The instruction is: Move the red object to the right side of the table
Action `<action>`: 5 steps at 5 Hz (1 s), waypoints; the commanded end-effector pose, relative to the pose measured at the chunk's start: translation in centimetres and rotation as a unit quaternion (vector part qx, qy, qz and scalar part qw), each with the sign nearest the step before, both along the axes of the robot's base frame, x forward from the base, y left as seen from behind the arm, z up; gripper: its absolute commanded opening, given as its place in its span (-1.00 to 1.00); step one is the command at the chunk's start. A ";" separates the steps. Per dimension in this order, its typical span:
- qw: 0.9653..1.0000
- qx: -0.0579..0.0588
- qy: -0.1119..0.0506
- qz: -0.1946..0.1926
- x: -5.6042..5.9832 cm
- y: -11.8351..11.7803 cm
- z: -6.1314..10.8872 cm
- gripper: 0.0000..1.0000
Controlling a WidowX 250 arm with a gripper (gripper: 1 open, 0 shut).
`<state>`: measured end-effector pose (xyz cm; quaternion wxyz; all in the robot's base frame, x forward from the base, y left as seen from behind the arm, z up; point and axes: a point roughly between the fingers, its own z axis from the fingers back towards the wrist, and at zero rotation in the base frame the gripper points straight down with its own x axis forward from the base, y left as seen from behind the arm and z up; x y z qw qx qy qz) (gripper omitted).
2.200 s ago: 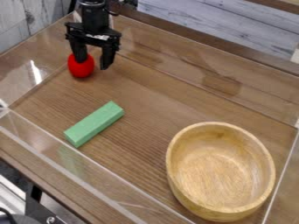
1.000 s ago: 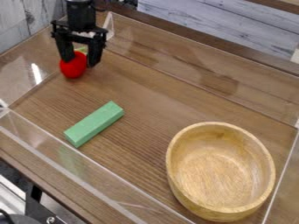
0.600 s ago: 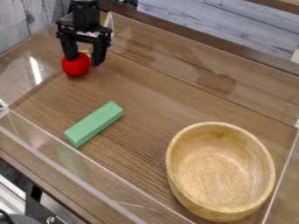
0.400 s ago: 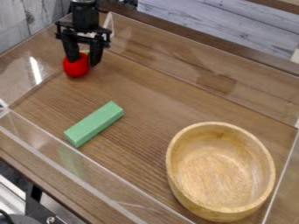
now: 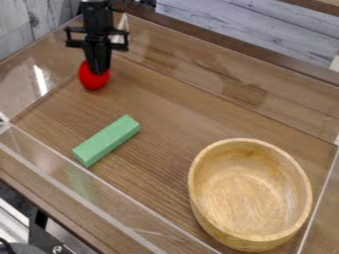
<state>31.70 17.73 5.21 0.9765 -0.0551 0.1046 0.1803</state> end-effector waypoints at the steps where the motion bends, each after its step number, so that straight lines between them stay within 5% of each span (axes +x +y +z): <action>1: 0.997 0.009 -0.068 0.040 1.2 0.0 6.7 -1.00; 3: 0.996 -0.034 -0.078 0.015 0.7 -5.2 10.5 -1.00; 5: 0.997 -0.051 -0.063 -0.014 0.5 -13.9 11.3 -1.00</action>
